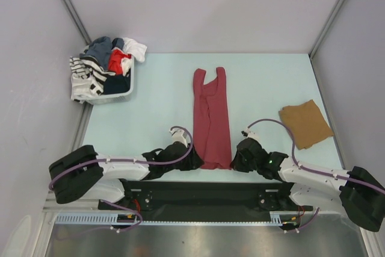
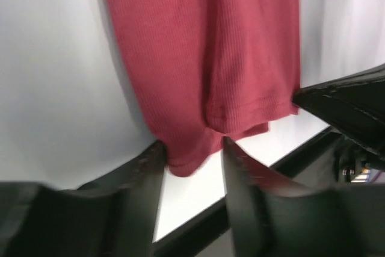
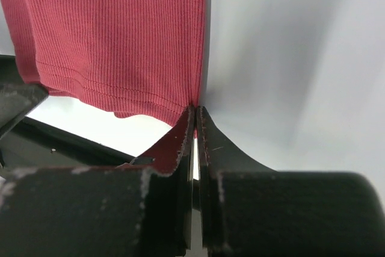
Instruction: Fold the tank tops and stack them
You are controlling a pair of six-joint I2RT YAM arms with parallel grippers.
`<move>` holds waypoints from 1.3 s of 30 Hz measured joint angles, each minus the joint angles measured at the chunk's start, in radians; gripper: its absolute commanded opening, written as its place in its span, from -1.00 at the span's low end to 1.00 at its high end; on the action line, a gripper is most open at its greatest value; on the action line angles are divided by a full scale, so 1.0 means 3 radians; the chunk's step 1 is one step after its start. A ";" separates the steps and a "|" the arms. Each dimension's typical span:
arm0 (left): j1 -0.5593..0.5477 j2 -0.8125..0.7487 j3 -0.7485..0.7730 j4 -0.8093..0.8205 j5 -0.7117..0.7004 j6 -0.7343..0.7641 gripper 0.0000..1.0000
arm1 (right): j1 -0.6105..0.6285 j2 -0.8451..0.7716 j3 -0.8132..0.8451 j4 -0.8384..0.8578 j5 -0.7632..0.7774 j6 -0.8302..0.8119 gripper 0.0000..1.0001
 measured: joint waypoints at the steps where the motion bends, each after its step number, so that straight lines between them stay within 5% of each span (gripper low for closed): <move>1: 0.0001 0.0027 -0.0001 0.0020 -0.0009 -0.0006 -0.21 | 0.0005 -0.0003 0.0000 -0.0010 0.0003 0.0001 -0.91; 5: 0.0003 0.0128 -0.0015 0.0061 -0.0029 -0.0064 -0.99 | 0.0010 -0.0020 0.0000 -0.0056 0.0006 0.0001 -0.92; 11: 0.0000 -0.0027 -0.0155 0.0076 -0.0032 -0.0103 -0.99 | 0.0028 -0.0121 0.0006 -0.0207 0.0027 -0.0001 -0.92; 13: 0.0000 -0.0085 -0.0175 0.0023 -0.0038 -0.0108 -0.94 | 0.0036 -0.0153 0.0006 -0.0243 0.0025 -0.0001 -0.92; 17: 0.0000 -0.0141 -0.0202 -0.0031 -0.0034 -0.0109 -0.08 | 0.0053 -0.0174 0.0006 -0.0291 0.0023 -0.0001 -0.92; 19: -0.0001 -0.0164 -0.0197 0.0015 -0.0013 -0.0128 0.19 | 0.0069 -0.0174 0.0006 -0.0309 0.0024 -0.0001 -0.92; 27: -0.0009 -0.0266 -0.0309 0.0164 -0.0001 -0.0207 0.25 | 0.0122 -0.0167 0.0006 -0.0312 0.0023 0.0003 -0.92; 39: -0.0006 -0.0164 -0.0432 0.0401 0.0019 -0.0403 0.07 | 0.0127 -0.0158 0.0028 -0.0313 0.0022 0.0001 -0.93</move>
